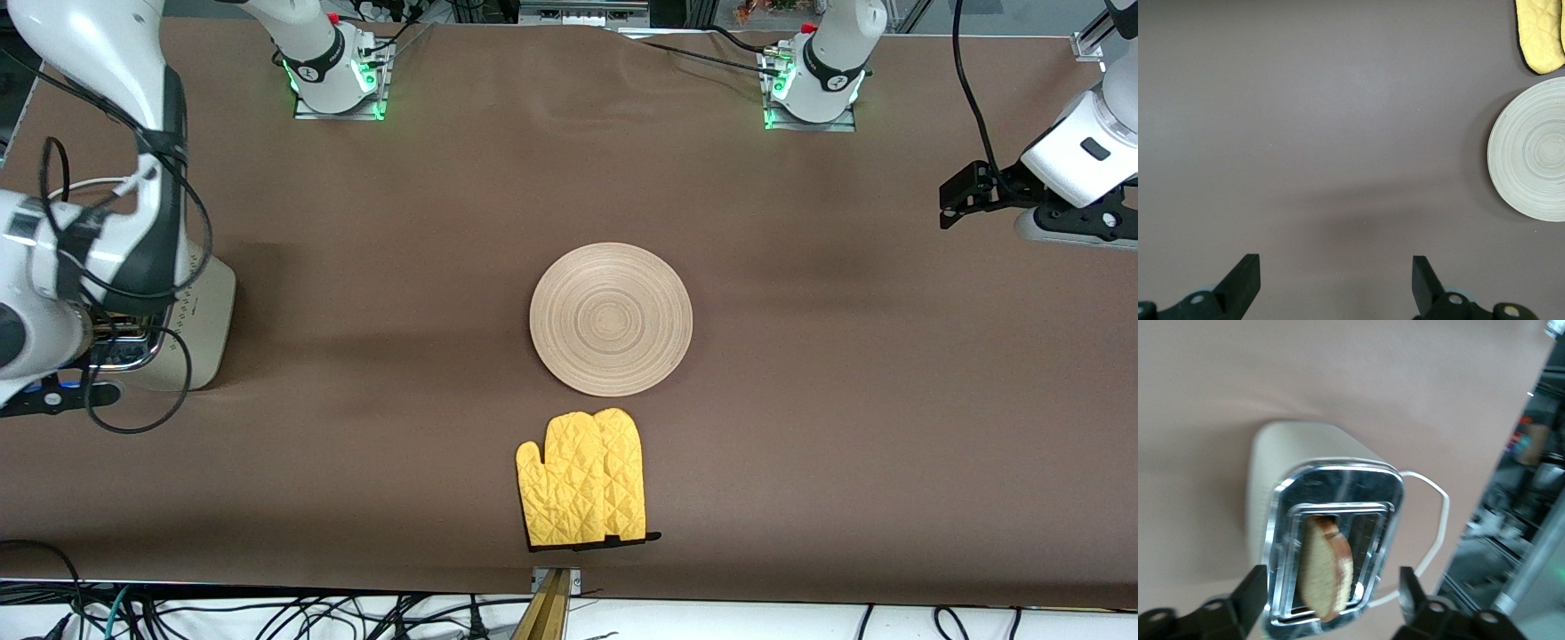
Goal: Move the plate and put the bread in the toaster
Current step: 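Lower the bread into the toaster slot and open the right gripper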
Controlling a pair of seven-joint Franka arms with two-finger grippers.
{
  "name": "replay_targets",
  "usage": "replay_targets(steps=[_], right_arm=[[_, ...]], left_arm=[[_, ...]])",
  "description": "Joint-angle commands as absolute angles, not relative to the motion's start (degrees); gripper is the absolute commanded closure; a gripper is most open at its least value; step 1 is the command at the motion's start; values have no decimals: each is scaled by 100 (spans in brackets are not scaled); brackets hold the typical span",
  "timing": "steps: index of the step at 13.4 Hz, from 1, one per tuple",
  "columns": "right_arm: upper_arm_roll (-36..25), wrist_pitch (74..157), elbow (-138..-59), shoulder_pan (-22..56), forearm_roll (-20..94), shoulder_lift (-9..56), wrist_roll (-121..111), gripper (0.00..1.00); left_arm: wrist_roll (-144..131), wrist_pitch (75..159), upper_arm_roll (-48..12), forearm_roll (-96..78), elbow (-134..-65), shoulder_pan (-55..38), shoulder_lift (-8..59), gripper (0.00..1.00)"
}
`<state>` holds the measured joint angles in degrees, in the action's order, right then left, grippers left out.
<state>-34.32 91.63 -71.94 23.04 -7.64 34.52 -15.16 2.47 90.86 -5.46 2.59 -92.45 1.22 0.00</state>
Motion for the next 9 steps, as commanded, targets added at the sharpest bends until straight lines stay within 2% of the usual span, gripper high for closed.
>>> replay_targets(steps=[1,7,9], right_arm=[[-3358,9062,-7207,2276,137,3007,-1670,0],[-3155,8974,-7198,2540,825,2734,-1670,0],[-2745,8974,-7233,2488,835,2489,-1609,0]], left_arm=[[149,9026,-571,431,-9229,88,-26,0],[167,9062,-702,798,-9045,27,114,0],[158,9062,-756,766,-9018,44,149,0]])
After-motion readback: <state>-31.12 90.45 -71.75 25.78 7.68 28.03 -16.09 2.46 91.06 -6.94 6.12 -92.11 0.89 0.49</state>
